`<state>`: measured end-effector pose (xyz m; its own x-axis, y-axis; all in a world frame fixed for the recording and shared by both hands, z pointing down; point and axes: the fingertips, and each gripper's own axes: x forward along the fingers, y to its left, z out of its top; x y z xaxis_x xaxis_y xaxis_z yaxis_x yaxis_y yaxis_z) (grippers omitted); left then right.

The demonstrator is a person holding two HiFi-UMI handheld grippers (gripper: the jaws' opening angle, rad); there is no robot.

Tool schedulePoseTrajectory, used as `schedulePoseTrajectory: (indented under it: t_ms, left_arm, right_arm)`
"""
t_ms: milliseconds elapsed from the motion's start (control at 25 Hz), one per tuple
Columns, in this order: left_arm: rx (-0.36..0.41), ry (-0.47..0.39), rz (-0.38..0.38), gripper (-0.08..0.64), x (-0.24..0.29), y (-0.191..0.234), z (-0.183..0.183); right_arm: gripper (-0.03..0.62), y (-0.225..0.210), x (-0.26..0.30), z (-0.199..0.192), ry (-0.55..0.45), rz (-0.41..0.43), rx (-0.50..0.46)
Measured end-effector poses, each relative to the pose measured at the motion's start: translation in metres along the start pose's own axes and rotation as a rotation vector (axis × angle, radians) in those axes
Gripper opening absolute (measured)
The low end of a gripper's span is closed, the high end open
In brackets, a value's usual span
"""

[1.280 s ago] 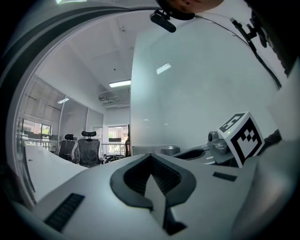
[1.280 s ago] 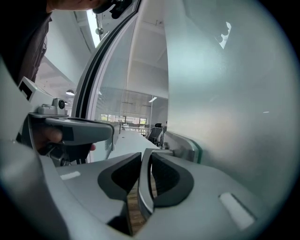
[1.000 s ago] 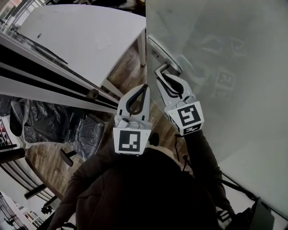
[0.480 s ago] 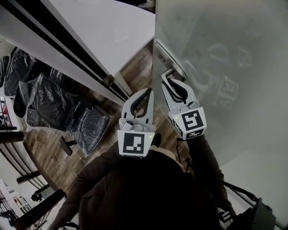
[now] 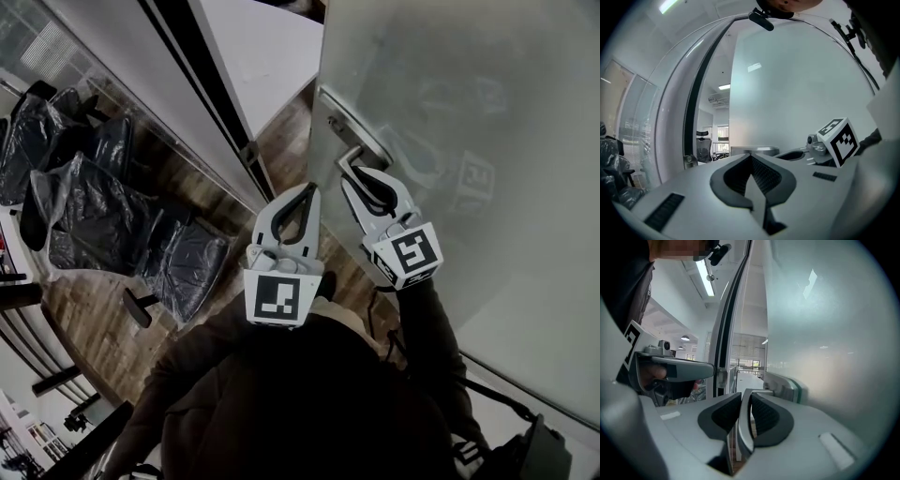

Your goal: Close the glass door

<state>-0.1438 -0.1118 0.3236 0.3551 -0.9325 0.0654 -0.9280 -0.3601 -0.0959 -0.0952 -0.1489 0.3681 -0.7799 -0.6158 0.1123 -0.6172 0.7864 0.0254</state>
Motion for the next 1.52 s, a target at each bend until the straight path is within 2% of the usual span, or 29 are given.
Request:
schedulePoseTrajectory:
  t_ms: [280, 480, 640, 840, 1000, 1160, 1520]
  left_arm:
    - [-0.001, -0.025, 0.027, -0.003, -0.019, 0.011, -0.014]
    - [0.017, -0.027, 0.059, -0.003, -0.023, 0.006, -0.001]
    - [0.024, -0.003, 0.098, -0.003, -0.039, -0.003, -0.001]
    - [0.002, 0.073, 0.164, -0.003, -0.078, 0.001, -0.008]
    - [0.017, 0.074, 0.208, -0.003, -0.086, 0.009, -0.013]
    - [0.003, 0.073, 0.208, -0.003, -0.087, 0.014, -0.03]
    - [-0.006, 0.068, 0.197, -0.003, -0.1, 0.029, -0.036]
  right_arm:
    - [0.069, 0.031, 0.007, -0.019, -0.007, 0.045, 0.005]
    - [0.069, 0.048, 0.009, -0.01, 0.006, 0.078, 0.015]
    - [0.071, 0.066, 0.006, -0.002, 0.011, 0.1, 0.01]
    - [0.071, 0.093, 0.004, 0.017, 0.012, 0.123, -0.006]
    - [0.069, 0.097, 0.005, 0.008, 0.01, 0.144, -0.001]
    - [0.069, 0.096, 0.009, -0.006, 0.001, 0.161, 0.003]
    - [0.071, 0.105, 0.01, -0.012, 0.002, 0.174, 0.011]
